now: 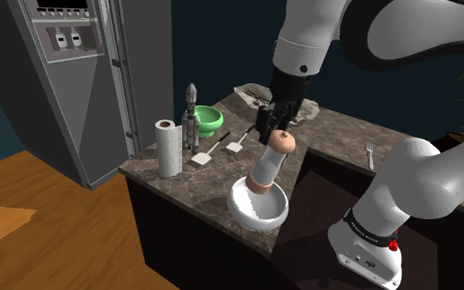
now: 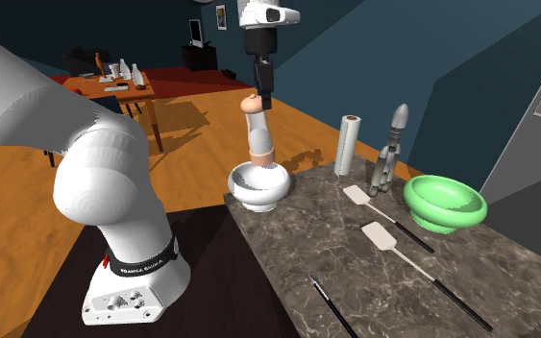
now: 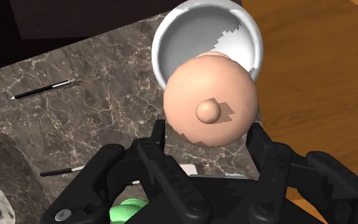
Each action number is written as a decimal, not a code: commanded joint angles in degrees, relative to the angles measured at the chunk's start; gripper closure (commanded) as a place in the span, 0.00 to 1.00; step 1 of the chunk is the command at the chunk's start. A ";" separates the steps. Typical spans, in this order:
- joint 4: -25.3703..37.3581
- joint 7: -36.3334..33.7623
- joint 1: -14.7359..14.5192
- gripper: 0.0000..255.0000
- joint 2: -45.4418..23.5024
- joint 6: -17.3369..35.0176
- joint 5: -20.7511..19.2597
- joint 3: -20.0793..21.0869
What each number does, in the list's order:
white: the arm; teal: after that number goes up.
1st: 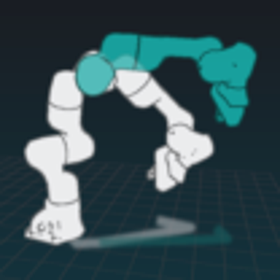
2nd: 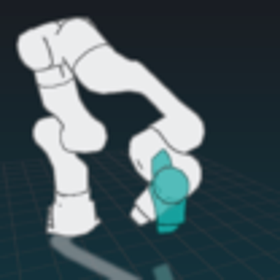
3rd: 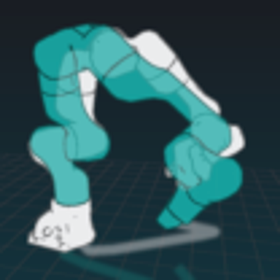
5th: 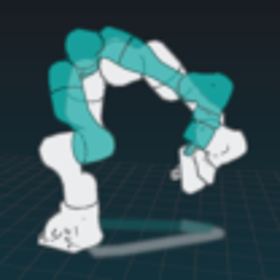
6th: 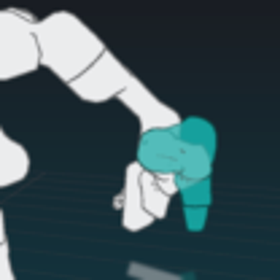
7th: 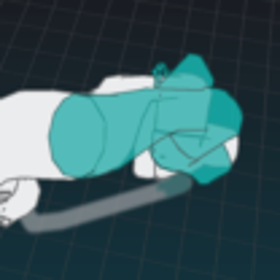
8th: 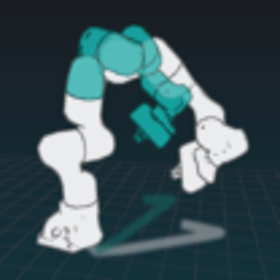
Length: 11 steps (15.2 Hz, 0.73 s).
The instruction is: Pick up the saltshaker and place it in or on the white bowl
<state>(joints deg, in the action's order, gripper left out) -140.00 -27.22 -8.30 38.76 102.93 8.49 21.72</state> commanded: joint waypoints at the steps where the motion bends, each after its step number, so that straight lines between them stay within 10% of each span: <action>1: -1.49 -0.01 -0.06 1.00 -0.10 1.62 0.17 0.23; 11: -5.78 -0.28 -0.31 1.00 -0.80 6.59 0.80 1.22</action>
<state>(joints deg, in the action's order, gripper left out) -145.77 -27.48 -8.62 38.00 109.45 9.29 22.91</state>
